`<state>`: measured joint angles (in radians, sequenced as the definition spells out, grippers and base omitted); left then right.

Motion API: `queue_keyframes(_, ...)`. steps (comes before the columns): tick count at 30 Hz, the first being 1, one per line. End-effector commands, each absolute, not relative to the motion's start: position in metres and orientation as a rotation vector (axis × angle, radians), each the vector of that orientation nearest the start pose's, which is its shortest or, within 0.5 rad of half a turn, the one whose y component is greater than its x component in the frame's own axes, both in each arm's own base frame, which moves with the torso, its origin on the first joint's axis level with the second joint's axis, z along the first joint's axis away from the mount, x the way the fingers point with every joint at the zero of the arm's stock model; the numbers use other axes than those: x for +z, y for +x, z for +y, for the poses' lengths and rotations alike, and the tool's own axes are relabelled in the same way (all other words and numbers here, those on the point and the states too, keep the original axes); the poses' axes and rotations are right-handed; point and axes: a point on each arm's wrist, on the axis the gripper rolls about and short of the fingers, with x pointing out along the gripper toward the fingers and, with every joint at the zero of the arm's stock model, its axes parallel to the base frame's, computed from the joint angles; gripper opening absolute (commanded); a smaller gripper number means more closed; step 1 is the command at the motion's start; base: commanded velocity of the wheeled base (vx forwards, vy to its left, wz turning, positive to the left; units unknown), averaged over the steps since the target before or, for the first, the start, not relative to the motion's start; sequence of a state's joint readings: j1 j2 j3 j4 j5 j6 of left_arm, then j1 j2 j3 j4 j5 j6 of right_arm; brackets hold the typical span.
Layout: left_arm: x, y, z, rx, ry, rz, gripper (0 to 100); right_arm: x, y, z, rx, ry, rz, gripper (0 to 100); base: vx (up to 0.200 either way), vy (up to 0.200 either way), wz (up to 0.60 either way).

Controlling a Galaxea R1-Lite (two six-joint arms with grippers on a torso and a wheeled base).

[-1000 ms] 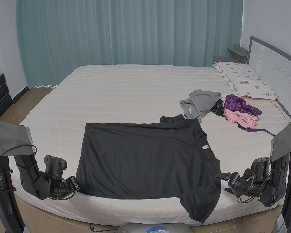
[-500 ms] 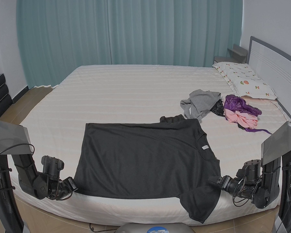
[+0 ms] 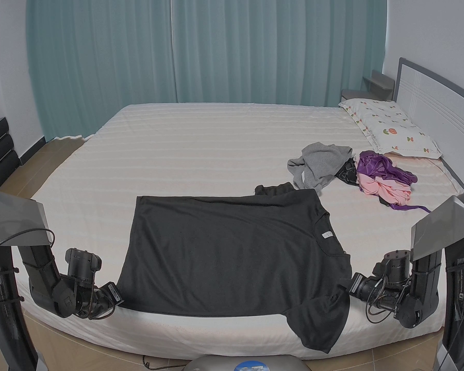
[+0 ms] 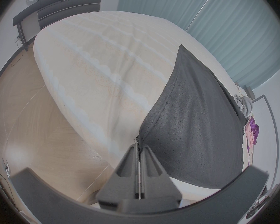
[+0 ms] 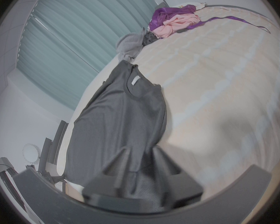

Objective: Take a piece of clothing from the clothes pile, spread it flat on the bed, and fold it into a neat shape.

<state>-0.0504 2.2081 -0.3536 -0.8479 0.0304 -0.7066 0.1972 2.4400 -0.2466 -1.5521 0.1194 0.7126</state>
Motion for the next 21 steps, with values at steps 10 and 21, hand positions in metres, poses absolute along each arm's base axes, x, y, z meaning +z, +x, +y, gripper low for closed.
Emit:
queue_keyframes(10, -0.035, 0.257, -0.013, 0.336, -0.606, 0.965, 0, -0.031, 0.317, 0.051, 0.069, 0.683, 0.588, 0, 0.0, 0.0, 0.0)
queue_keyframes(21, -0.035, 0.257, -0.013, 0.337, -0.607, 0.966, 0, -0.037, 0.336, 0.054, 0.08, 0.674, 0.649, 0, 0.0, 0.0, 0.0)
